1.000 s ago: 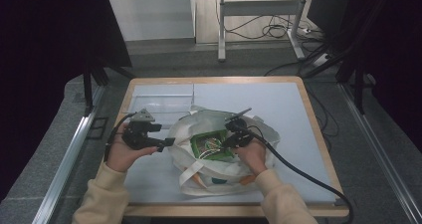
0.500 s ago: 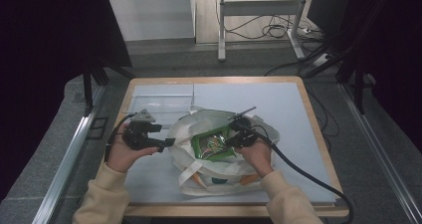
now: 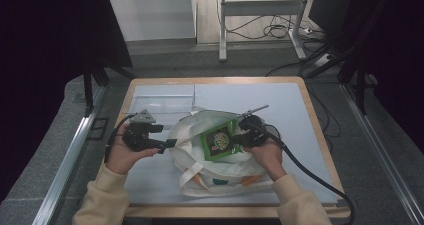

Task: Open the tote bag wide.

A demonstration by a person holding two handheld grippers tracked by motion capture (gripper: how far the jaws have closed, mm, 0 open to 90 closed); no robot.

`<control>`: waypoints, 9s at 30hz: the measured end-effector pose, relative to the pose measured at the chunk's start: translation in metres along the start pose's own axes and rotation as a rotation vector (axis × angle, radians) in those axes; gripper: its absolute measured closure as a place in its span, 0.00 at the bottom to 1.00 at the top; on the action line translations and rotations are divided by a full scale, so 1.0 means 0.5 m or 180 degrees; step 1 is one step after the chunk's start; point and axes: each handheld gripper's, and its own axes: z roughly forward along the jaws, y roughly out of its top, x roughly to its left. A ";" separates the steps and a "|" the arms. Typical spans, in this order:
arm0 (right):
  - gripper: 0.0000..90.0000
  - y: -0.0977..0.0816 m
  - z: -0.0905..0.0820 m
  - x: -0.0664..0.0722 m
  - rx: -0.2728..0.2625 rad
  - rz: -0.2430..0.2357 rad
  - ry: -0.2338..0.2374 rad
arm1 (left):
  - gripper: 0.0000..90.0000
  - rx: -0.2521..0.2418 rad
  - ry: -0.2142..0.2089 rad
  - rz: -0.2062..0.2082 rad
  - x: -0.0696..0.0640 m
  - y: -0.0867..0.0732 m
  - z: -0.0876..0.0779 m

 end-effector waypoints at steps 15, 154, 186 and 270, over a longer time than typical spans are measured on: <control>1.00 0.001 -0.029 0.008 -0.0144 -0.0108 0.0113 | 0.28 0.0019 -0.0040 -0.0013 0.000 -0.003 0.003; 0.63 0.012 -0.219 -0.005 -0.0911 -0.0927 0.0221 | 0.84 0.0491 -0.1167 0.0693 -0.041 0.154 0.117; 0.45 -0.072 -0.157 -0.009 -0.0790 -0.0683 0.0246 | 0.83 -0.0023 -0.0833 0.0279 -0.033 0.084 0.048; 0.80 -0.063 -0.046 0.021 -0.0926 -0.0859 0.0989 | 0.87 -0.0298 -0.0994 0.0141 -0.066 0.049 0.098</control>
